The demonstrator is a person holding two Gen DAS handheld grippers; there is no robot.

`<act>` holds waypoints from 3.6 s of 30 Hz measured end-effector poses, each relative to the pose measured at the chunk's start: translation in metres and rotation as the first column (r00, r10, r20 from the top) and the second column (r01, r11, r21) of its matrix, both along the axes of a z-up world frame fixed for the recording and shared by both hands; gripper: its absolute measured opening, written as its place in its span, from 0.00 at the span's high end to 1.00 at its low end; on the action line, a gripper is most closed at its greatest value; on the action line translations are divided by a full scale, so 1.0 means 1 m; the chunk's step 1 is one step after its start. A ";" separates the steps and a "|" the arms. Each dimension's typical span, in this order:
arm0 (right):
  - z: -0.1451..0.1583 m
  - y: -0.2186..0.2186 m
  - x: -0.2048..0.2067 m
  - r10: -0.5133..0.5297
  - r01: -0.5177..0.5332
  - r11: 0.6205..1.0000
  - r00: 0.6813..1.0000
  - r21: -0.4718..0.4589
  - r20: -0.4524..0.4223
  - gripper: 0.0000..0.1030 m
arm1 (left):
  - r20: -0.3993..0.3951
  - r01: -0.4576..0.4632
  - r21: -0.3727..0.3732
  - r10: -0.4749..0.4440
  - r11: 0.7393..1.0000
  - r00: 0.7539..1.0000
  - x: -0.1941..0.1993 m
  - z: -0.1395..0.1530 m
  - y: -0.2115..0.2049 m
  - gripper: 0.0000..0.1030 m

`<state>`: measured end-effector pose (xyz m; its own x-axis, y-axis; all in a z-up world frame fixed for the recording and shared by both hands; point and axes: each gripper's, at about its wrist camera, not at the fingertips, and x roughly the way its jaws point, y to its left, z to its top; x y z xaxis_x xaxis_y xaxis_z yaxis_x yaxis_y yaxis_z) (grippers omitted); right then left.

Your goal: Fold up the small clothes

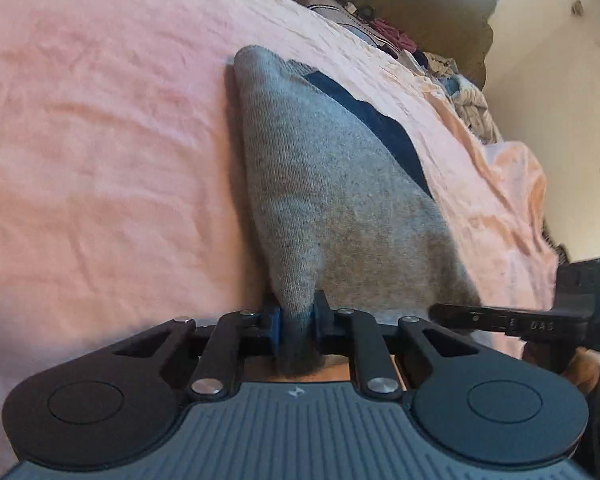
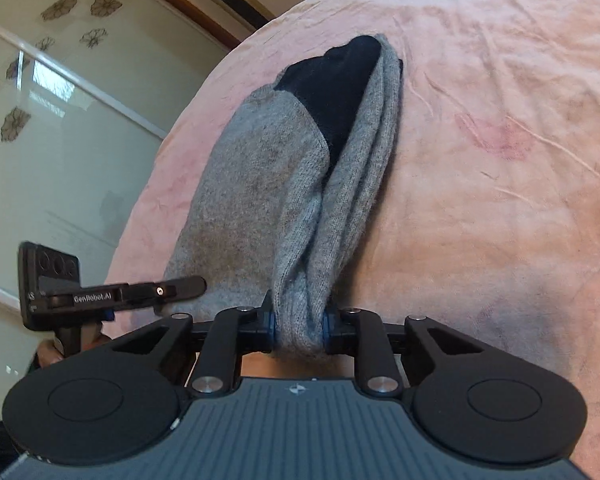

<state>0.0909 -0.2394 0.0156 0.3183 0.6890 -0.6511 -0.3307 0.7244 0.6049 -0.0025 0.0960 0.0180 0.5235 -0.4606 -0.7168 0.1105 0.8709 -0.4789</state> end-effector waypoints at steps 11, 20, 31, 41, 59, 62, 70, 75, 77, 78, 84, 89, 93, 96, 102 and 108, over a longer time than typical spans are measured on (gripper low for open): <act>0.072 0.012 0.014 -0.129 0.135 0.991 0.948 0.000 0.290 0.22 | 0.394 -0.006 0.377 -0.155 0.926 0.906 -0.042 0.054 -0.070 0.10; 0.007 0.090 0.088 0.029 0.081 0.958 0.927 -0.274 0.374 0.15 | 0.286 0.004 0.464 -0.154 0.886 0.946 -0.013 -0.001 -0.100 0.10; 0.023 0.092 0.062 0.012 0.081 0.958 0.947 -0.274 0.320 0.09 | 0.292 0.000 0.446 -0.146 0.895 0.945 -0.010 -0.004 -0.094 0.10; 0.055 0.060 0.015 -0.050 0.119 0.978 0.930 -0.170 0.363 0.06 | 0.293 -0.054 0.369 -0.061 0.928 0.954 -0.049 0.017 -0.060 0.10; -0.021 -0.008 0.022 -0.019 0.051 0.982 0.985 0.182 -0.171 0.78 | -0.239 -0.133 -0.384 0.041 0.914 0.970 0.023 -0.033 0.014 0.86; -0.010 -0.006 0.010 0.010 0.010 0.986 0.993 0.164 -0.118 0.78 | -0.196 -0.097 -0.333 0.032 0.938 0.980 0.013 -0.018 0.013 0.88; -0.014 -0.014 -0.012 -0.024 0.041 0.985 0.994 0.169 -0.103 0.71 | -0.092 -0.024 -0.189 0.007 0.982 0.996 -0.006 -0.003 0.005 0.78; 0.041 -0.018 0.010 -0.136 0.122 0.983 0.986 0.134 0.097 0.35 | 0.170 -0.014 0.023 0.009 1.000 0.985 -0.021 0.048 -0.007 0.36; 0.055 -0.005 0.037 -0.148 0.127 0.980 0.980 0.156 0.131 0.35 | 0.221 0.020 0.068 -0.035 0.997 0.975 -0.010 0.053 -0.028 0.27; 0.059 0.005 0.051 -0.139 0.115 0.980 0.980 0.164 0.140 0.35 | 0.212 0.038 0.085 -0.056 0.996 0.976 -0.001 0.050 -0.040 0.27; 0.020 0.074 0.129 -0.048 0.067 0.991 0.985 -0.113 0.164 0.13 | 0.245 0.113 0.309 -0.194 0.944 0.950 0.013 0.018 -0.084 0.24; 0.031 0.086 0.116 -0.046 0.086 0.975 0.980 -0.205 0.192 0.12 | 0.301 0.080 0.366 -0.199 0.927 0.933 -0.015 0.026 -0.083 0.24; 0.052 0.052 0.053 -0.108 0.143 0.984 0.955 -0.107 0.275 0.06 | 0.363 -0.049 0.328 -0.078 0.943 0.929 -0.047 0.035 -0.057 0.24; 0.046 0.023 -0.008 -0.180 0.213 0.974 0.939 -0.084 0.293 0.00 | 0.338 -0.207 0.292 0.102 0.934 0.936 -0.064 0.027 -0.037 0.20; 0.010 0.015 -0.091 -0.222 0.305 0.907 0.932 -0.291 0.285 0.00 | 0.285 -0.267 0.323 0.176 0.908 0.942 -0.083 0.006 -0.035 0.20; -0.003 0.056 -0.117 -0.145 0.331 0.821 0.909 -0.466 0.390 0.00 | 0.263 -0.211 0.364 0.117 0.907 0.957 -0.091 0.000 -0.055 0.09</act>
<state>-0.0258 -0.1833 0.0129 0.6819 0.1594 -0.7138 -0.2140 0.9767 0.0136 -0.0937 0.0406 0.0179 0.7393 -0.0670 -0.6700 0.0159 0.9965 -0.0822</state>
